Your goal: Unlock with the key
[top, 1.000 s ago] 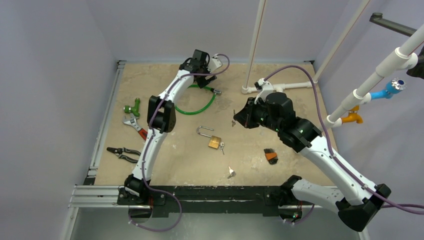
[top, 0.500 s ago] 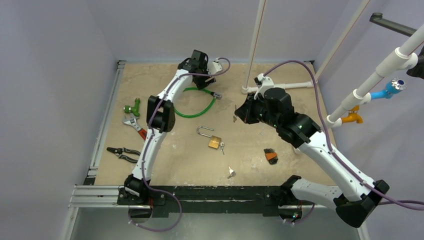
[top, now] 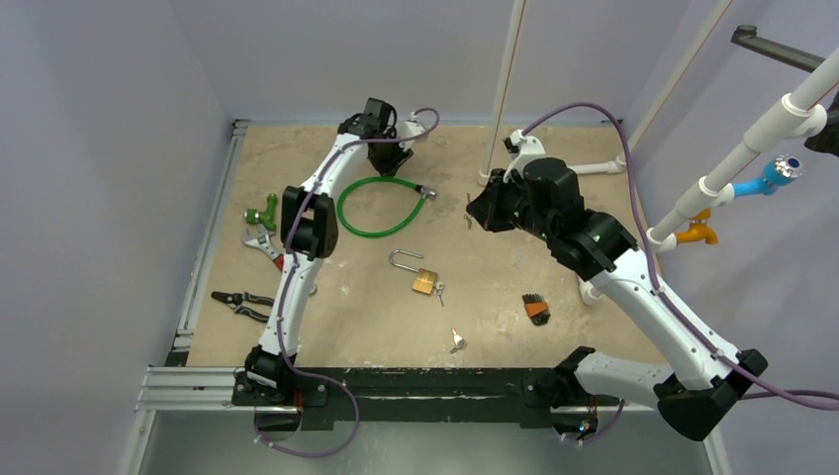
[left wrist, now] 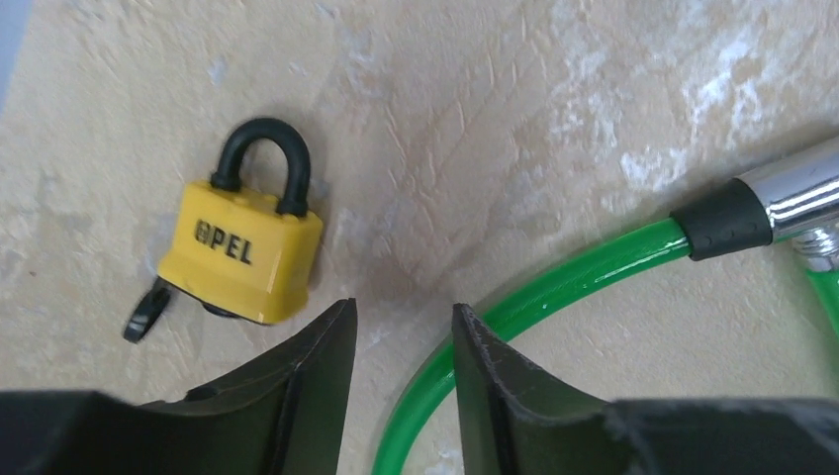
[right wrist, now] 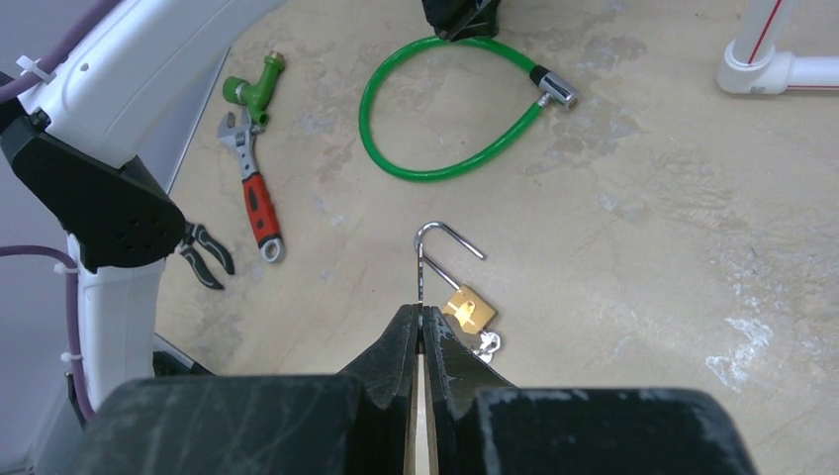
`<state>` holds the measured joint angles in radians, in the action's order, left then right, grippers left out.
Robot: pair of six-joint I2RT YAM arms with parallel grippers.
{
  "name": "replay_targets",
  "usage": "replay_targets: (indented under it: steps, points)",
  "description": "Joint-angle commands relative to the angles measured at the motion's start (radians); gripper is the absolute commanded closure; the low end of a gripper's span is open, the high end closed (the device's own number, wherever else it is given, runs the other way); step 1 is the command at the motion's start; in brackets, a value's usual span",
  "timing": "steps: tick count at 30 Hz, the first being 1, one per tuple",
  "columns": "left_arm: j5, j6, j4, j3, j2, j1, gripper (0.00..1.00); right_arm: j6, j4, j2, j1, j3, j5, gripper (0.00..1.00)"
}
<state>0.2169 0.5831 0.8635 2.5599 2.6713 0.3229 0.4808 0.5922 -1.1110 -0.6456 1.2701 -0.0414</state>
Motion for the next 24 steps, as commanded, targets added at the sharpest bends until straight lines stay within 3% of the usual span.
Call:
replay_targets:
  steps: [1, 4, 7, 11, 15, 17, 19, 24]
  points:
    - [0.004, -0.048, -0.017, -0.132, -0.134, -0.022, 0.64, -0.02, -0.003, -0.005, 0.006, 0.055, -0.011, 1.0]
    - [0.015, -0.108, -0.122, -0.195, -0.224, -0.024, 0.66, -0.019, -0.014, -0.007, 0.008, 0.049, -0.002, 1.0]
    - [0.011, -0.193, -0.192, -0.083, -0.208, -0.022, 0.65, -0.021, -0.019, -0.015, 0.01, 0.051, 0.006, 1.0]
    - [-0.16, -0.164, -0.357, -0.056, -0.138, 0.009, 0.28, -0.019, -0.031, -0.007, 0.011, 0.051, 0.009, 1.0]
    - [-0.257, -0.022, -0.41, -0.043, -0.064, 0.039, 0.2, -0.022, -0.038, 0.006, 0.011, 0.042, 0.005, 1.0]
    - [-0.289, 0.048, -0.434, -0.063, -0.055, 0.056, 0.22, -0.025, -0.045, 0.013, 0.012, 0.033, 0.002, 1.0]
    - [-0.383, 0.162, -0.574, -0.148, -0.061, 0.078, 0.28, -0.026, -0.05, 0.017, 0.012, 0.026, 0.003, 1.0]
    - [-0.472, 0.331, -0.718, -0.092, 0.021, 0.075, 0.52, -0.028, -0.061, 0.027, 0.018, 0.005, 0.004, 1.0]
